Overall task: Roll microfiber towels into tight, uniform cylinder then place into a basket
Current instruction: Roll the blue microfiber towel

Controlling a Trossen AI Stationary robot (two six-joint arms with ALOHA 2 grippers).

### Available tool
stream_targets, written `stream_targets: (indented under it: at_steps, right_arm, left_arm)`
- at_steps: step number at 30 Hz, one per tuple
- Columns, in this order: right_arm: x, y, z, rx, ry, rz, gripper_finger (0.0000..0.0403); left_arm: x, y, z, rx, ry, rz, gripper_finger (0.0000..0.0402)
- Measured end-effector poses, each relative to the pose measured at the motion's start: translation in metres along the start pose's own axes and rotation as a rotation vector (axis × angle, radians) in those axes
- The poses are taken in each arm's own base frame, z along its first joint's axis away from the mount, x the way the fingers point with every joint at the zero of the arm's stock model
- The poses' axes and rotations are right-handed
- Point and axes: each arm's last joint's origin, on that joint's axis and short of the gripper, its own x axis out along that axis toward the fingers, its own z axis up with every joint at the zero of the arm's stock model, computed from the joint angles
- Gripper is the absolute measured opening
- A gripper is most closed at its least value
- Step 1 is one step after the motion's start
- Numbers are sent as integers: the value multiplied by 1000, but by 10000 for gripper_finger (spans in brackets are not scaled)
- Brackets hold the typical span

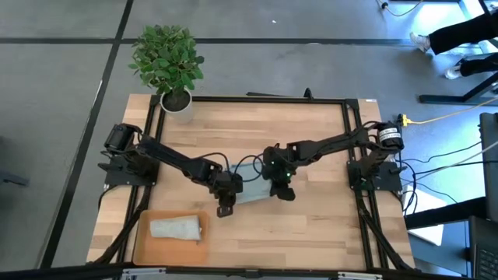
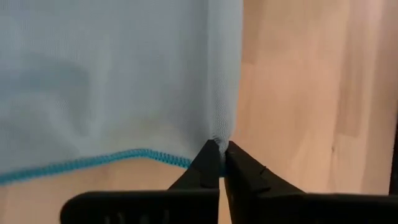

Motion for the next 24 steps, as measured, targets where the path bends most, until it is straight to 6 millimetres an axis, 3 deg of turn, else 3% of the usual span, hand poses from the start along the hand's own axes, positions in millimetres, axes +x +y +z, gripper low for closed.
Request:
stream_targets:
  at_steps: [9, 19, 24]
  right_arm:
    - [-8, -15, 3, 208, -49, -89, 4]
    - [-6, -2, 2, 139, 2, 155, 4]
    - [-4, -1, 0, 215, 13, 158, 4]
  left_arm:
    - [-2, 12, 4, -222, -7, 28, 0]
    - [-3, 0, 3, -208, 68, -147, 0]
    - [-3, 0, 3, -230, 75, -151, 0]
